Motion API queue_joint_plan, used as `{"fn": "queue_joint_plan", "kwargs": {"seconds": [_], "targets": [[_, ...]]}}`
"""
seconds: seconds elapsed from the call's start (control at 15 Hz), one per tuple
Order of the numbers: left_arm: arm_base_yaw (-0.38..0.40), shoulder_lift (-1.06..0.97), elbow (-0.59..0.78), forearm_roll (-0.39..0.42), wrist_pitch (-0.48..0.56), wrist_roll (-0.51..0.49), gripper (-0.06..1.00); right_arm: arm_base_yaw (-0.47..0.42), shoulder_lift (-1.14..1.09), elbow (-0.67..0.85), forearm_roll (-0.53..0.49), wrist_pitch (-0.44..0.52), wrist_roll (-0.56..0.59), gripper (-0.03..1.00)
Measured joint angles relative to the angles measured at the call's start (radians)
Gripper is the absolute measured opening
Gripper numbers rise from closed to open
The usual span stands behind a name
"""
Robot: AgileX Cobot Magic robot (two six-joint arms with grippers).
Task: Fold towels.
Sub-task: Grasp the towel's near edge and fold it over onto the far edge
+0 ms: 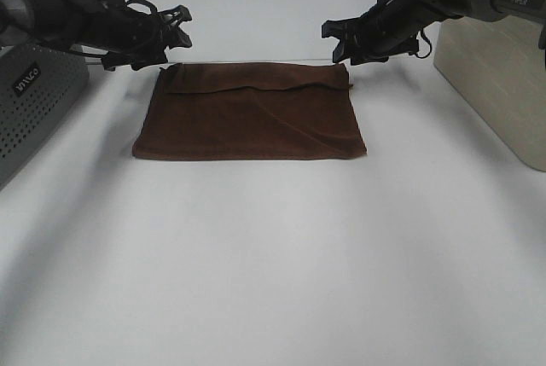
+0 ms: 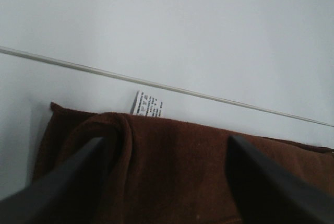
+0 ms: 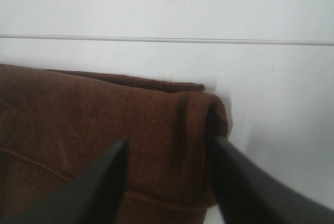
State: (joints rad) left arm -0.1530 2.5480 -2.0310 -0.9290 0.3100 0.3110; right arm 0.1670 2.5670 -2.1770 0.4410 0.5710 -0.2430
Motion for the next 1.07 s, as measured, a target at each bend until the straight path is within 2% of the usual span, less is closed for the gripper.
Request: {"fn": "queue_joint_plan", "kwargs": {"seconds": [0.07,0.13,0.27,0.47,0.6,0.8,0.93,1.07], "targets": [[0.0,0.0,-0.003,0.007,0.019,0.0,0.75,0.0,-0.007,0.0,-0.003,0.009,0.0,0.64],[0.0,0.0,-0.004,0.018,0.048,0.0,0.83,0.0,-0.019,0.0,-0.012,0.032,0.0,0.77],[0.018,-0.007,-0.004,0.102,0.151,0.012,0.87,0.0,-0.067,0.0,-0.058,0.114,0.0,0.85],[0.054,-0.039,-0.004,0.157,0.28,-0.024,0.87,0.0,-0.128,-0.004,-0.081,0.266,0.01,0.87],[0.065,-0.059,-0.004,0.197,0.389,-0.097,0.87,-0.001,-0.141,-0.005,-0.081,0.387,0.059,0.87],[0.066,-0.09,-0.004,0.327,0.552,-0.258,0.88,-0.001,-0.143,-0.005,-0.076,0.56,0.101,0.87],[0.066,-0.109,-0.004,0.409,0.646,-0.322,0.87,-0.001,-0.143,-0.005,-0.055,0.627,0.105,0.87],[0.066,-0.156,0.061,0.45,0.663,-0.346,0.83,-0.001,-0.148,0.012,-0.034,0.634,0.105,0.87]]}}
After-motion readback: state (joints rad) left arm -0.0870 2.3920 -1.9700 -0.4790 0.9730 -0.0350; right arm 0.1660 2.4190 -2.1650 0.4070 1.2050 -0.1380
